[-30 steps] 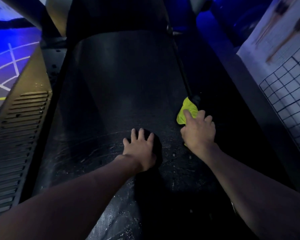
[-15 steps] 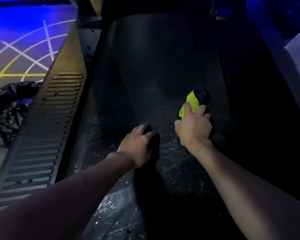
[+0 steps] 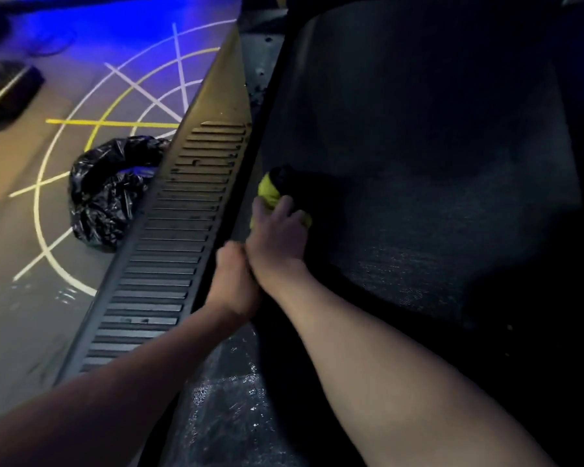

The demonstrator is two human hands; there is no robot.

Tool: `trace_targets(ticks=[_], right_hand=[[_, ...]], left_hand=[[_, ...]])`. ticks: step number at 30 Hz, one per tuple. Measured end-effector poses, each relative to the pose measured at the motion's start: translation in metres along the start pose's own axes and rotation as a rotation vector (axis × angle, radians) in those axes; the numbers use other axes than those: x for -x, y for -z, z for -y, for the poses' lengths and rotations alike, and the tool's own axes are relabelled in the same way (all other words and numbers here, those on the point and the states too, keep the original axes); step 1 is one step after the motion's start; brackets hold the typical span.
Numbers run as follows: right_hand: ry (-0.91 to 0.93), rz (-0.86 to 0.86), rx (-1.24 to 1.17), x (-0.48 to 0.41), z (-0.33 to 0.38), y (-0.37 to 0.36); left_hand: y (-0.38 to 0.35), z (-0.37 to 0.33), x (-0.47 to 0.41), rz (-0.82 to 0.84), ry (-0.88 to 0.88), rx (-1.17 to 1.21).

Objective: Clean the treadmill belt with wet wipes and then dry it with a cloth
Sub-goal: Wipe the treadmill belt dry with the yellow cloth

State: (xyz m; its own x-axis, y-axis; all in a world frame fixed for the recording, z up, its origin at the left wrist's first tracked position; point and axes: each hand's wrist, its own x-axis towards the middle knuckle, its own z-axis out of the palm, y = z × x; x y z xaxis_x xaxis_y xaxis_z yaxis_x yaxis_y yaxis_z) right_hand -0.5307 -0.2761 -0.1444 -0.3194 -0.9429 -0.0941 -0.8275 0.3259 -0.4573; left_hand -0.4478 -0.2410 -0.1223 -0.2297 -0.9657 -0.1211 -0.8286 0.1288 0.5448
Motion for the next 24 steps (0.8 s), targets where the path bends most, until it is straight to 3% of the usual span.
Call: trace_targets(ticks=[3,6,10,12,17,21,24], right_hand=[[0.2,0.03,-0.05,-0.002,0.022,-0.011],[0.296,0.077,-0.019,-0.005,0.012,-0.005],[0.271,0.1,0.067,-0.001,-0.011,0.011],[0.231,0.093,0.126,0.003,-0.028,0.02],[0.037,0.051,0.137,0.022,-0.116,0.062],[-0.173,0.015,0.181,0.051,-0.197,0.106],[-0.353,-0.022,0.179,0.083,-0.258,0.135]], left_hand=[[0.015,0.025,-0.008,-0.058,0.29,0.088],[0.018,0.029,-0.017,-0.031,0.318,0.079],[0.003,0.008,-0.025,0.053,0.304,0.148],[-0.005,-0.007,-0.024,0.137,0.222,0.085],[-0.044,-0.062,-0.007,0.333,-0.018,-0.399],[-0.087,-0.123,0.013,0.432,-0.377,-0.392],[-0.115,-0.163,0.022,0.533,-0.511,-0.378]])
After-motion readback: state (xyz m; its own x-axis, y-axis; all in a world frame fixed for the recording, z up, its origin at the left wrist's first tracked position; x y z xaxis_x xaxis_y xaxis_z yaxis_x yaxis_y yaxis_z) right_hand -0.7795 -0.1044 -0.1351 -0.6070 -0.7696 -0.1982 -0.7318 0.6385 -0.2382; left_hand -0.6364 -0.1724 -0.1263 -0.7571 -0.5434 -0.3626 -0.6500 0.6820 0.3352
